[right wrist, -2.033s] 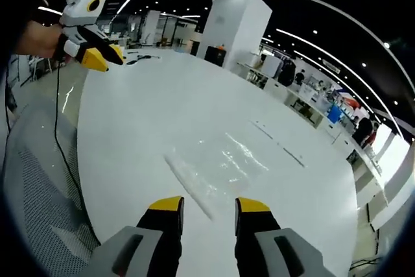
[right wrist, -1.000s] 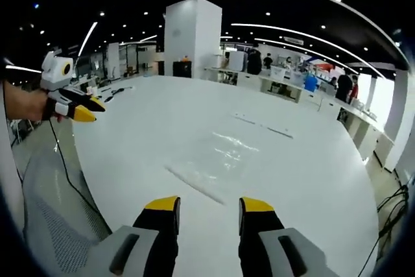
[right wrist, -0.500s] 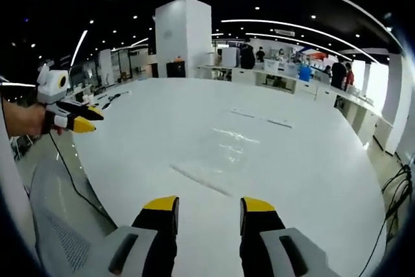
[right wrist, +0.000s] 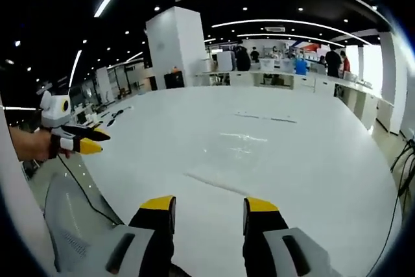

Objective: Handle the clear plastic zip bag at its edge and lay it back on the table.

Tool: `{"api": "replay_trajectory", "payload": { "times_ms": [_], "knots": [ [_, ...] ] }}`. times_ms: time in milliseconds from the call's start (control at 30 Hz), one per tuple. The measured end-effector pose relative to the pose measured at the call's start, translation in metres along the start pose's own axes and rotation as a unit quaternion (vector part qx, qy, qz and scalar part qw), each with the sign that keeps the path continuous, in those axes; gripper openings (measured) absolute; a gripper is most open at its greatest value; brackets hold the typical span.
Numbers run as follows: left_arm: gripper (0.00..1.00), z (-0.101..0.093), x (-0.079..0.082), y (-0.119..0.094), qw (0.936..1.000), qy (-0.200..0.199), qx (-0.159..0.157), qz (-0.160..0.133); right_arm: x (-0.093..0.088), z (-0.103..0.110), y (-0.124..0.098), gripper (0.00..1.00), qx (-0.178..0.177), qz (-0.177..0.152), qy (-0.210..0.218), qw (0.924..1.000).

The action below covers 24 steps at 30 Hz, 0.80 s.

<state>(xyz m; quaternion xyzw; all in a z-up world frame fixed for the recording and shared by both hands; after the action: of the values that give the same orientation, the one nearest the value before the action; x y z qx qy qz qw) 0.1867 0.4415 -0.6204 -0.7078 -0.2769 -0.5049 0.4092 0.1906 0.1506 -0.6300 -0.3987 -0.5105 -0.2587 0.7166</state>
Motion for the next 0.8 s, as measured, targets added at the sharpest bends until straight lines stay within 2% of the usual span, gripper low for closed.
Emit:
{"api": "replay_trajectory", "payload": {
  "times_ms": [100,233,367,467,800],
  "knots": [
    [0.44,-0.003,-0.002,-0.001,1.0000,-0.005,-0.004,-0.005,-0.001,0.002,-0.001,0.40,0.002,-0.013,0.010,0.9999],
    [0.46,-0.003,-0.008,-0.003,0.9999,-0.015,-0.005,-0.005,0.000,0.005,-0.002,0.41,0.005,-0.031,0.003,0.9995],
    [0.48,-0.003,-0.010,-0.007,0.9995,-0.027,-0.001,-0.015,-0.002,0.009,-0.004,0.41,0.006,-0.045,0.021,0.9988],
    [0.48,-0.002,-0.013,-0.009,0.9992,-0.031,-0.002,-0.024,0.000,0.011,-0.004,0.41,0.010,-0.053,0.006,0.9985],
    [0.48,-0.005,-0.026,-0.012,0.9991,-0.039,0.001,-0.019,-0.006,0.008,-0.009,0.39,-0.002,-0.051,-0.002,0.9987]
  ]
}}
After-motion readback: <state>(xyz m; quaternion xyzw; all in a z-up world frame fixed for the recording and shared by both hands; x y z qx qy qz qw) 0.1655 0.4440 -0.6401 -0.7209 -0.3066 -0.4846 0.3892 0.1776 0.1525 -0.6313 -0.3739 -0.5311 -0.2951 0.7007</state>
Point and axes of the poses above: the point that each gripper's makers call its tool centre point, and the gripper's own axes: y roughly forward along the fingers, z roughly to its left, x roughly out of its top, the point moved 3 cm from there along -y, roughly backward along the fingers, and after that the axes turned 12 degrees about -z, right-handed, at the moved point
